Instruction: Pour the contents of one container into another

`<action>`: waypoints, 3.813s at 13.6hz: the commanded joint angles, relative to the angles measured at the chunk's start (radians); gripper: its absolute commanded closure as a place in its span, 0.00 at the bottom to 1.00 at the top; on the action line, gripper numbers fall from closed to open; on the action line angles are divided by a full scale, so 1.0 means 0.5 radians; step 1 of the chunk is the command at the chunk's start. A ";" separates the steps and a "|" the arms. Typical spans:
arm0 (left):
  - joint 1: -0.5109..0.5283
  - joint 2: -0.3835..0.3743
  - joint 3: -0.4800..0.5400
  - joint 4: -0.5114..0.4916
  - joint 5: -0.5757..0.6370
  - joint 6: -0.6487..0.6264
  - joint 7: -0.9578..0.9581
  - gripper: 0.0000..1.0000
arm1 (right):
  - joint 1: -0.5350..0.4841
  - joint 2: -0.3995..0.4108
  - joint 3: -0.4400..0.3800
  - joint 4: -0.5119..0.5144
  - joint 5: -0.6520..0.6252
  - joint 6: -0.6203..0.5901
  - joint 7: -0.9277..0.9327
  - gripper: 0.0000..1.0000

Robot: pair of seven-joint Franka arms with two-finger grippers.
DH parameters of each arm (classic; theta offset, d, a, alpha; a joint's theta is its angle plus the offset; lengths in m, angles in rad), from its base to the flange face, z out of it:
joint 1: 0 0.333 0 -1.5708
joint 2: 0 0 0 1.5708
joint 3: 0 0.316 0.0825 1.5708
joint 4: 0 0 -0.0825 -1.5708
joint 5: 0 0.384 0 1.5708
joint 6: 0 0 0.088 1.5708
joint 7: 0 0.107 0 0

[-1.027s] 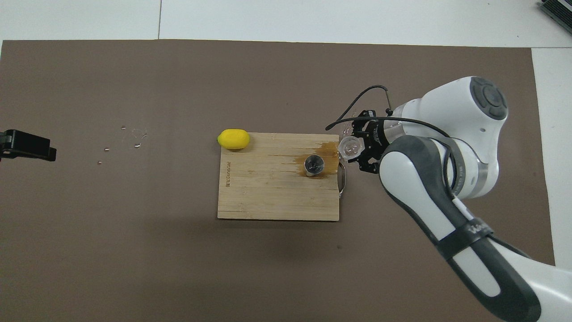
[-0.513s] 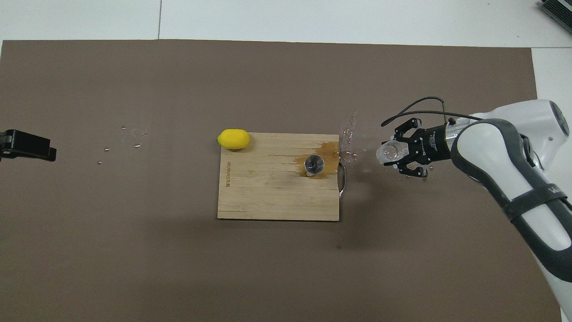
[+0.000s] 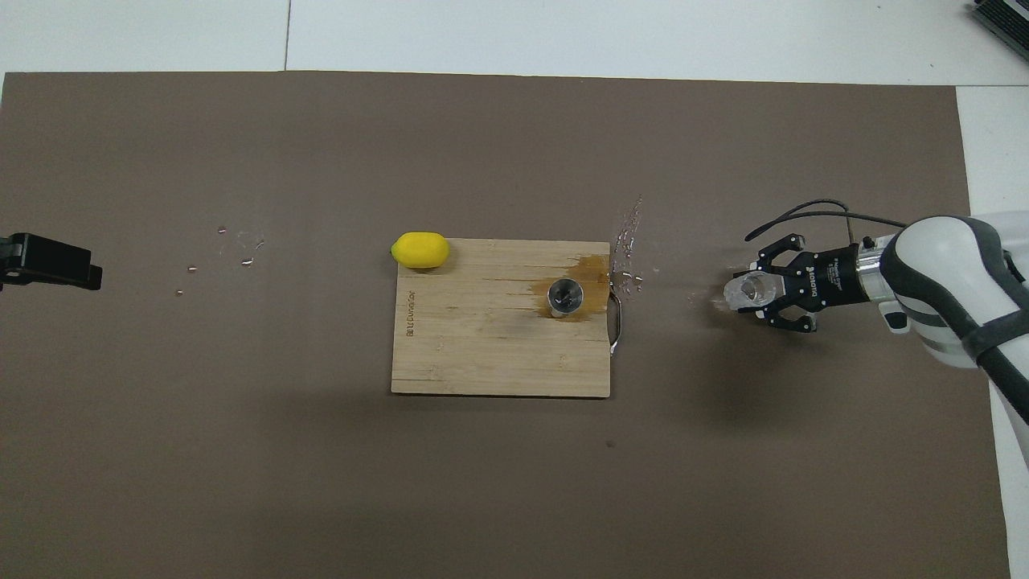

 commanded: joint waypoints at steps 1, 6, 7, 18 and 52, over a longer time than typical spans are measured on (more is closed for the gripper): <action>-0.013 -0.060 0.002 -0.072 -0.013 0.053 -0.004 0.00 | -0.060 0.032 0.025 0.007 0.065 -0.015 -0.114 1.00; -0.022 -0.060 0.002 -0.075 -0.010 0.050 0.009 0.00 | -0.075 0.023 0.021 -0.067 0.065 0.086 -0.114 0.96; -0.019 -0.060 0.002 -0.072 -0.010 0.050 0.024 0.00 | -0.072 0.017 0.021 -0.097 0.065 0.135 -0.108 0.86; -0.019 -0.063 0.002 -0.072 -0.013 0.029 0.064 0.00 | -0.075 -0.240 0.015 -0.156 0.035 0.154 -0.037 0.00; -0.019 -0.063 0.005 -0.072 -0.013 0.029 0.064 0.00 | 0.422 -0.701 0.049 0.905 -1.506 -1.181 -1.400 0.00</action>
